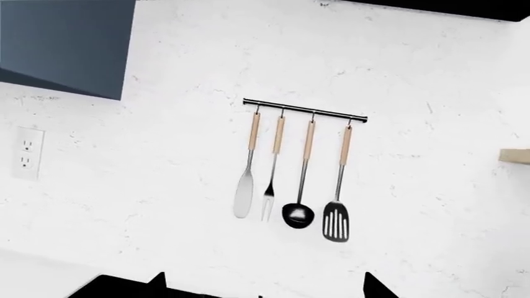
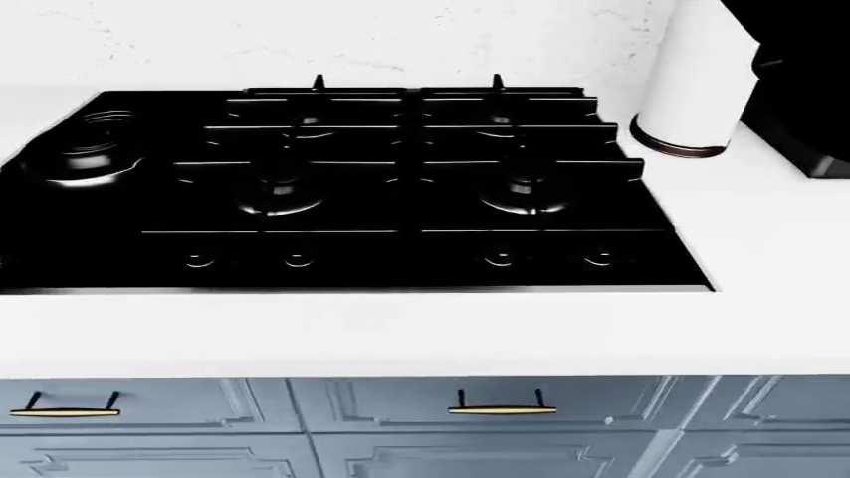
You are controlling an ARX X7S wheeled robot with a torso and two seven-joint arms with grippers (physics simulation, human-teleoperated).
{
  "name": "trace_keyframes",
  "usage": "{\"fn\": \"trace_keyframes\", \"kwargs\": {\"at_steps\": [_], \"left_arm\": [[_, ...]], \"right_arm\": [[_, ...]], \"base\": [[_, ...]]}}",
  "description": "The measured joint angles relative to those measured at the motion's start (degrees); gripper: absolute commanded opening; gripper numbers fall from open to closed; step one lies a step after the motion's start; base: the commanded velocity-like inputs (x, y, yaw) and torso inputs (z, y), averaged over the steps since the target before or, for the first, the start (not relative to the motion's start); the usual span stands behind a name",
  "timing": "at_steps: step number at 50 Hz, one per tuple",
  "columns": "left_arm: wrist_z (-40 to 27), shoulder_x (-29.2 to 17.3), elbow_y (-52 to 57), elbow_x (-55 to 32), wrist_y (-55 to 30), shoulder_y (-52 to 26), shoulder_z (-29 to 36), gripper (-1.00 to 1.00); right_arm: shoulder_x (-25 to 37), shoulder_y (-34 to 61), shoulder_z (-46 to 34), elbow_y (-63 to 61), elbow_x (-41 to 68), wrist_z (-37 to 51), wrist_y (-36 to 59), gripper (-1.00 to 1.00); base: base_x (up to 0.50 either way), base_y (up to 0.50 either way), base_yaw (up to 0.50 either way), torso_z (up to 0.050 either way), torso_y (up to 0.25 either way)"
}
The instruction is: Place the two vegetables and bowl onto the tray for setting up a vegetable dip station.
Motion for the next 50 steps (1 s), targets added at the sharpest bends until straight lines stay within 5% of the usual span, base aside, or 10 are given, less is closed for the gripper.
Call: {"fn": "trace_keyframes", "kwargs": {"at_steps": [50], "left_arm": [[-0.28,0.29,0.0,0.04,-1.24,1.46,-2.47,1.0]], "right_arm": [[-0.06,-0.94,1.58,0.04,0.3,-0.38,-0.21,1.0]], "base": [[0.0,-0.5,0.0,0.0,0.0]]}}
